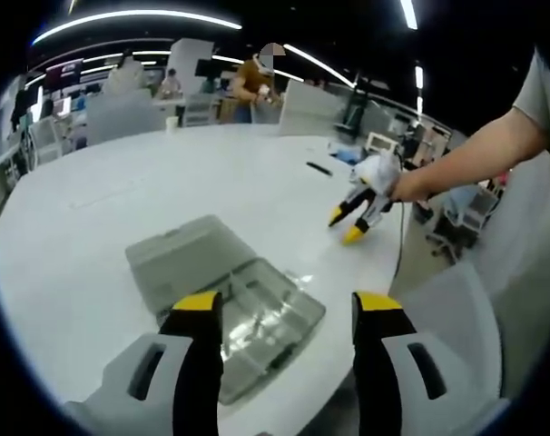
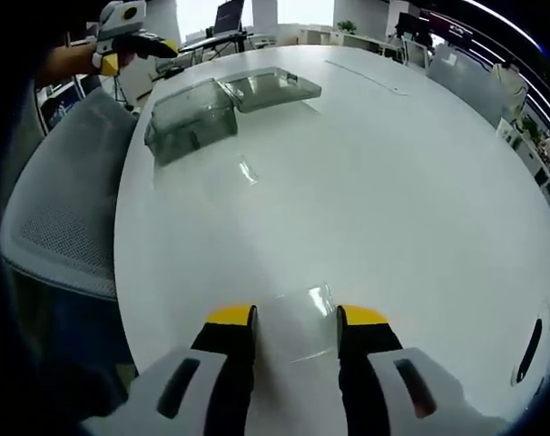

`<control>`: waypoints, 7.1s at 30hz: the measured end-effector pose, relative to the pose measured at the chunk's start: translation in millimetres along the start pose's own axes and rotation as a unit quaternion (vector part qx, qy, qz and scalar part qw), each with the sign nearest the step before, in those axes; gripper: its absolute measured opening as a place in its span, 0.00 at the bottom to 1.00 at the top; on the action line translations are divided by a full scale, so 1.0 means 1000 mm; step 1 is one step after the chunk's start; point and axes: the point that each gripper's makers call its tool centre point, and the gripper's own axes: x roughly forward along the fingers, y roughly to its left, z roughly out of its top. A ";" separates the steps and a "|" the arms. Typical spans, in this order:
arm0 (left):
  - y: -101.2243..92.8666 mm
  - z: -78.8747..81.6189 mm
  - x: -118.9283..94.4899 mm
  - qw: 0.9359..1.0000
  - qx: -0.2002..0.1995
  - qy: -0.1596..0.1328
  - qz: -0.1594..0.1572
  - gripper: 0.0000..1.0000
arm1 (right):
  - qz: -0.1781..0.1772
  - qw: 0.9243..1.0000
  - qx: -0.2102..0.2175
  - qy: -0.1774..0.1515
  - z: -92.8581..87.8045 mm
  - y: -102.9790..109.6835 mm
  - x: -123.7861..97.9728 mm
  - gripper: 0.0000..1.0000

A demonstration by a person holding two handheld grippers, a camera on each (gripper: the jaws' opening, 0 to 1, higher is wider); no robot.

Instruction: Insert the divider into the dual guide fixture by aligning both edges with the guide slots and pushing it downward to the bottom, including one-sided entry, uneven engagement, binding, and posture correction.

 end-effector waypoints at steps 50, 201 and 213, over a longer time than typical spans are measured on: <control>-0.002 0.000 -0.001 1.000 0.000 -0.003 -0.001 0.55 | 0.034 0.994 -0.049 0.090 -0.003 0.004 0.000 0.28; -0.027 0.010 0.018 0.943 -0.310 0.003 -0.121 0.00 | -0.026 0.958 -0.266 -0.108 0.233 0.163 -0.037 0.30; -0.029 0.006 0.016 0.968 -0.215 -0.016 -0.128 0.00 | -0.006 0.964 -0.239 -0.118 0.230 0.160 -0.043 0.24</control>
